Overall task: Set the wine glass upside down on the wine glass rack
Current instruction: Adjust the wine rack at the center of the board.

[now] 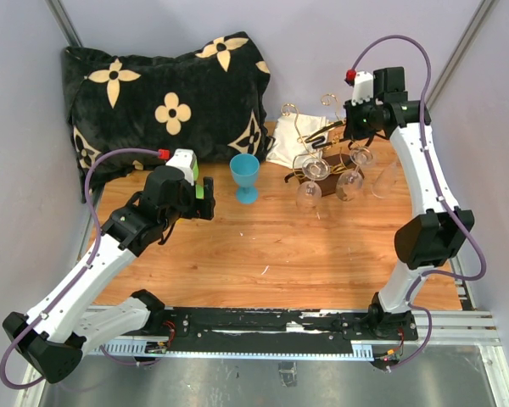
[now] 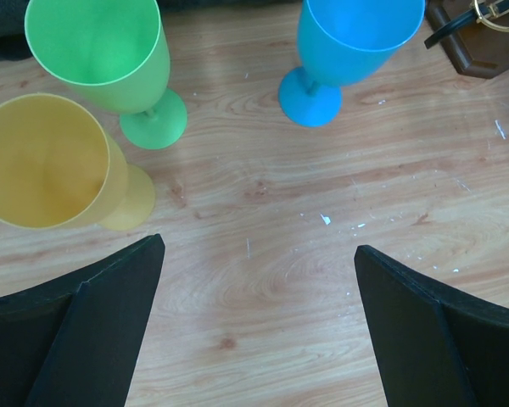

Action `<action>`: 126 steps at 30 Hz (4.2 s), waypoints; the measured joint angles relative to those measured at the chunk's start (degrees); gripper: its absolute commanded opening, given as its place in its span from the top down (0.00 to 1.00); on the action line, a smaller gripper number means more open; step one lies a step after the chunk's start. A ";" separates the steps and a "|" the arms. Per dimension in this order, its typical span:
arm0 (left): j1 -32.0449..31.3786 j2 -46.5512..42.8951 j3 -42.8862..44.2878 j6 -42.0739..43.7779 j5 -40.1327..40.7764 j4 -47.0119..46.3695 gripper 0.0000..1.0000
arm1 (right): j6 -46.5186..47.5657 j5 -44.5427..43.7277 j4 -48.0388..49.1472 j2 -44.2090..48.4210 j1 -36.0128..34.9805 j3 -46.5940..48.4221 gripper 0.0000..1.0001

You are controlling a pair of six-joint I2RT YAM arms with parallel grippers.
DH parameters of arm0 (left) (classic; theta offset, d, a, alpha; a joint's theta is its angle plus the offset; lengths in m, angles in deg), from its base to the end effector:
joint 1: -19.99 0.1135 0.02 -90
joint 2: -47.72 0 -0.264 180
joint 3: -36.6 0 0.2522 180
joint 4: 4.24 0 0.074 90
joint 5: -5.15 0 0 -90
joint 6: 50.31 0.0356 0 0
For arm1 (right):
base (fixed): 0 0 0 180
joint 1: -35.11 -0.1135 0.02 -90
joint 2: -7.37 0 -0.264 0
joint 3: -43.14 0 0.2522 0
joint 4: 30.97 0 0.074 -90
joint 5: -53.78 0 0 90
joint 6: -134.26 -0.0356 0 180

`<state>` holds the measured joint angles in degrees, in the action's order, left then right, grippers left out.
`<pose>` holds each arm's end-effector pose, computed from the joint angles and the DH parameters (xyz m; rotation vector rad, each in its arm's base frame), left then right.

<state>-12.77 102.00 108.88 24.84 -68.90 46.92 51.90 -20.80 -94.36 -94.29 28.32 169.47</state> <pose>0.1704 -0.0980 0.3466 0.1716 2.1237 -0.1917 0.3832 0.0552 0.4096 -0.4237 2.1935 0.2939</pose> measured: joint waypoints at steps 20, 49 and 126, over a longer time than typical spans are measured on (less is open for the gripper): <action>0.00 0.00 0.00 -0.02 0.02 0.04 0.00 | -3.63 -1.22 3.98 -0.74 0.00 2.23 0.41; 0.00 -1.97 -0.20 -0.74 -0.44 0.48 0.00 | -49.62 -44.65 14.25 10.93 -21.44 -8.83 0.02; 0.00 -5.05 -2.36 -1.07 -0.46 1.79 0.00 | -41.72 -45.90 17.03 5.77 -16.52 -13.18 0.84</action>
<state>-12.77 96.95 106.52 23.77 -69.36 48.72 10.18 -66.70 -77.33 -88.52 11.80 156.29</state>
